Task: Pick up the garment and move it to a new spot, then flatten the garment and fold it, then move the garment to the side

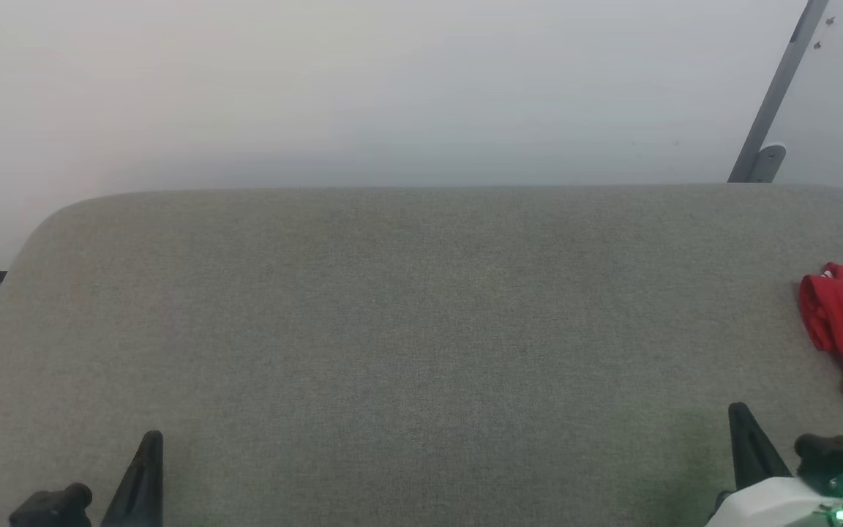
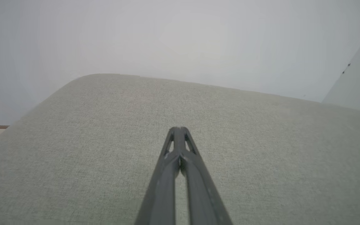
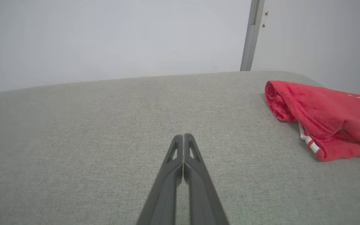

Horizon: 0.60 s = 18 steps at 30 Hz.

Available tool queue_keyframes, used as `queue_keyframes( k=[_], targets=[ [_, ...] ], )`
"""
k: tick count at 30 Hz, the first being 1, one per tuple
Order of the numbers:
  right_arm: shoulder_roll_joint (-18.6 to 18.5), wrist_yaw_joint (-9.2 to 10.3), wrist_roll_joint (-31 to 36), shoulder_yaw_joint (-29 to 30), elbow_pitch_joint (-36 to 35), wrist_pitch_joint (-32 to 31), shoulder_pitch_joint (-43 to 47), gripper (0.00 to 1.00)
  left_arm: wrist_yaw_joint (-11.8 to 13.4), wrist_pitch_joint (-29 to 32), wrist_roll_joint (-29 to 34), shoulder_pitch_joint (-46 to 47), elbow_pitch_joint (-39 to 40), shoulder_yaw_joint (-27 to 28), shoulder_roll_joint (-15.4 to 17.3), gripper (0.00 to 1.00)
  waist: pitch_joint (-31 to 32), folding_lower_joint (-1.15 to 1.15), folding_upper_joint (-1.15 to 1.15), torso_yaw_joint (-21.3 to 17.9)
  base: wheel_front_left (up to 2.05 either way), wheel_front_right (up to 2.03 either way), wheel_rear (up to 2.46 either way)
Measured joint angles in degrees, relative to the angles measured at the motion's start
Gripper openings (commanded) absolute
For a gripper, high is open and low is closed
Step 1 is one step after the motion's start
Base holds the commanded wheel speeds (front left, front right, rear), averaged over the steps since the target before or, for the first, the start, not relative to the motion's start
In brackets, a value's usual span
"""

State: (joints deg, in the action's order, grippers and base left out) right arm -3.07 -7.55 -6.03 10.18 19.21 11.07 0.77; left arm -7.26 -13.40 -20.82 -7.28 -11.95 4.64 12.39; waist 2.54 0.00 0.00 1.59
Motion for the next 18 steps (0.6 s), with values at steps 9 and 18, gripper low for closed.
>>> queue_keyframes(
  k=[9,18],
  targets=[
    [0.0,0.0,-10.9,-0.7,-0.6,-1.8,-0.2,0.0,0.0,2.4,-8.6,0.9,-0.2,0.1,-1.0,0.0,-0.2,0.0,0.0,-0.1,0.0,0.0,0.0],
    [0.0,0.0,-20.5,-1.1,-1.3,-3.6,-1.1,0.0,0.0,4.6,-16.4,2.6,-0.4,0.3,-2.1,0.0,-0.4,0.0,0.0,-0.2,0.0,0.0,0.0]
  ],
)
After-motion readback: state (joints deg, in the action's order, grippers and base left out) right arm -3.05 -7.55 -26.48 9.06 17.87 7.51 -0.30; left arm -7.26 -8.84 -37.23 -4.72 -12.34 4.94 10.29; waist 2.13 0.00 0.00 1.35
